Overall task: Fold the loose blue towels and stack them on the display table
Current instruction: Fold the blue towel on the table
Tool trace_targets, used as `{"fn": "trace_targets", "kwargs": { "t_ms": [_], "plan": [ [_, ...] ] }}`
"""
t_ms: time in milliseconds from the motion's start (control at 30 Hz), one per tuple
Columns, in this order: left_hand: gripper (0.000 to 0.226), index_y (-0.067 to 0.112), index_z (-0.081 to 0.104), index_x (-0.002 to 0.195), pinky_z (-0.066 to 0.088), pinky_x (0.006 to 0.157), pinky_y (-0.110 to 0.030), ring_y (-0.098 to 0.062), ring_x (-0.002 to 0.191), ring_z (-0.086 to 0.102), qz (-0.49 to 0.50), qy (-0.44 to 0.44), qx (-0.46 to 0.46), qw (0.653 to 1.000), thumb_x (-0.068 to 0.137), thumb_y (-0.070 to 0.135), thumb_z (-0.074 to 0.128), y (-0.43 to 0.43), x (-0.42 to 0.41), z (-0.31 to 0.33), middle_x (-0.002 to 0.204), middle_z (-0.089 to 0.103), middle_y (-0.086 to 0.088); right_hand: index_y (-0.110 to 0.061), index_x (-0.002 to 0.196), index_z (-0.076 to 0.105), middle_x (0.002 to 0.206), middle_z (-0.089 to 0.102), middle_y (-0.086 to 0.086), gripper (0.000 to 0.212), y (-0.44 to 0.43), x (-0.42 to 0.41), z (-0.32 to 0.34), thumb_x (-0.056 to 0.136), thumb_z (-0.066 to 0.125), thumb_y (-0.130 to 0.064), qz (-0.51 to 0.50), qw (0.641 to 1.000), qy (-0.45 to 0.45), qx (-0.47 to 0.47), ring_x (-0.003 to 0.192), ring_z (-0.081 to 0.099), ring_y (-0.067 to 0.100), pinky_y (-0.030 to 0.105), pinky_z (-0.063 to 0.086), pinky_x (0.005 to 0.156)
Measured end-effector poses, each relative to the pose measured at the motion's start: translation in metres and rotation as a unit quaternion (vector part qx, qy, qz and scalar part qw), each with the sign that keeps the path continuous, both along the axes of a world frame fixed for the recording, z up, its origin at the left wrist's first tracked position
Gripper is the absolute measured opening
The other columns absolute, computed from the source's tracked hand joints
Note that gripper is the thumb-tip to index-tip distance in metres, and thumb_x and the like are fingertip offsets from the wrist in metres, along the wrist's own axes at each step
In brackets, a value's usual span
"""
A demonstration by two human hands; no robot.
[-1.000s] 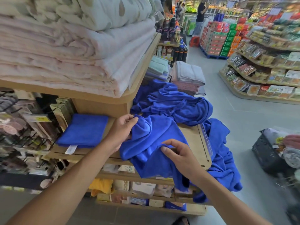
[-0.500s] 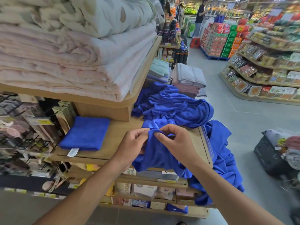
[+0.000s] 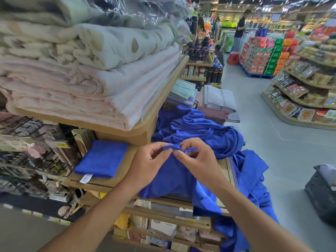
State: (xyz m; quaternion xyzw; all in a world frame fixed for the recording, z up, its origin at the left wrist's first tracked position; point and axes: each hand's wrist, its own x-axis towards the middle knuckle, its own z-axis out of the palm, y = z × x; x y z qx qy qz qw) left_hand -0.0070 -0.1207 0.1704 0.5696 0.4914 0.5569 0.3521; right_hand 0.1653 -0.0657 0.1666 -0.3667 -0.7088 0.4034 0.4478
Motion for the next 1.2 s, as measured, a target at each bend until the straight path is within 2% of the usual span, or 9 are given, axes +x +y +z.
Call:
{"fn": "trace_targets", "kwargs": {
  "t_ms": [67, 200, 367, 500, 567, 733, 867, 1033, 1200],
  "plan": [
    [0.024, 0.024, 0.078, 0.096, 0.049, 0.078, -0.011, 0.0, 0.09, 0.07, 0.002, -0.001, 0.0, 1.0, 0.099, 0.007, 0.062, 0.002, 0.005, 0.012, 0.095, 0.079, 0.006, -0.028, 0.07, 0.059, 0.101, 0.068, -0.012, 0.028, 0.007, 0.006, 0.01, 0.085, 0.081, -0.02, 0.05, 0.999, 0.004, 0.002, 0.068, 0.06, 0.009, 0.021, 0.048, 0.069],
    [0.014, 0.018, 0.078, 0.097, 0.054, 0.082, -0.02, -0.007, 0.09, 0.071, -0.006, 0.015, -0.01, 1.0, 0.096, 0.009, 0.067, 0.01, 0.007, 0.042, 0.095, 0.079, 0.001, -0.013, 0.074, 0.06, 0.077, 0.062, -0.004, 0.021, 0.027, 0.02, 0.038, 0.088, 0.077, -0.012, 0.169, 0.985, -0.01, 0.025, 0.069, 0.054, 0.012, 0.023, 0.045, 0.065],
    [0.016, 0.021, 0.08, 0.097, 0.056, 0.076, -0.025, -0.009, 0.085, 0.07, -0.021, 0.044, 0.0, 0.999, 0.098, 0.014, 0.065, 0.02, 0.009, 0.1, 0.094, 0.079, -0.001, -0.016, 0.073, 0.06, 0.087, 0.064, 0.002, 0.021, 0.041, 0.027, 0.089, 0.088, 0.072, -0.011, 0.264, 0.964, 0.041, 0.018, 0.083, 0.059, 0.014, 0.028, 0.047, 0.079],
    [0.011, 0.017, 0.079, 0.092, 0.054, 0.077, -0.032, -0.013, 0.084, 0.068, 0.003, 0.072, 0.033, 0.997, 0.096, 0.017, 0.069, 0.033, 0.014, 0.145, 0.093, 0.078, -0.009, -0.025, 0.067, 0.062, 0.073, 0.06, 0.001, 0.02, 0.05, 0.025, 0.129, 0.081, 0.073, -0.016, 0.222, 0.973, 0.054, 0.028, 0.075, 0.057, 0.017, 0.039, 0.042, 0.075],
    [0.011, 0.022, 0.08, 0.087, 0.055, 0.07, -0.023, -0.007, 0.078, 0.068, 0.01, 0.084, 0.054, 0.995, 0.094, 0.017, 0.072, 0.039, 0.016, 0.166, 0.088, 0.079, -0.002, -0.023, 0.069, 0.064, 0.072, 0.063, 0.004, 0.014, 0.054, 0.027, 0.148, 0.079, 0.073, -0.018, 0.205, 0.976, 0.052, 0.049, 0.073, 0.059, 0.018, 0.042, 0.043, 0.074],
    [0.005, 0.025, 0.079, 0.088, 0.053, 0.07, -0.015, -0.003, 0.077, 0.069, -0.002, 0.137, 0.08, 0.987, 0.09, 0.022, 0.076, 0.046, 0.018, 0.204, 0.086, 0.079, 0.002, -0.014, 0.07, 0.063, 0.067, 0.063, -0.008, 0.015, 0.058, 0.025, 0.18, 0.077, 0.072, -0.023, 0.151, 0.979, 0.039, 0.129, 0.067, 0.057, 0.006, 0.022, 0.043, 0.065],
    [0.013, 0.028, 0.079, 0.083, 0.054, 0.071, -0.015, -0.005, 0.079, 0.071, 0.002, 0.142, 0.099, 0.985, 0.09, 0.018, 0.076, 0.048, 0.019, 0.22, 0.087, 0.079, 0.001, 0.0, 0.073, 0.058, 0.068, 0.054, 0.003, 0.019, 0.061, 0.024, 0.193, 0.078, 0.066, -0.017, 0.129, 0.979, 0.036, 0.155, 0.068, 0.05, 0.013, 0.032, 0.035, 0.065],
    [0.009, 0.024, 0.077, 0.083, 0.054, 0.069, -0.017, -0.006, 0.077, 0.07, 0.028, 0.158, 0.115, 0.98, 0.09, 0.019, 0.076, 0.051, 0.017, 0.23, 0.086, 0.079, 0.001, -0.004, 0.072, 0.062, 0.068, 0.056, 0.017, 0.025, 0.063, 0.03, 0.197, 0.071, 0.063, -0.029, 0.118, 0.98, -0.037, 0.155, 0.065, 0.051, 0.013, 0.033, 0.037, 0.064],
    [0.017, 0.029, 0.079, 0.077, 0.054, 0.067, -0.014, -0.001, 0.074, 0.07, 0.049, 0.139, 0.141, 0.979, 0.089, 0.017, 0.077, 0.057, 0.016, 0.242, 0.083, 0.078, 0.007, -0.014, 0.057, 0.047, 0.056, 0.037, -0.003, 0.027, 0.063, 0.04, 0.192, 0.065, 0.058, -0.037, 0.099, 0.975, -0.123, 0.159, 0.056, 0.036, 0.01, 0.029, 0.026, 0.056]
  ]
}}
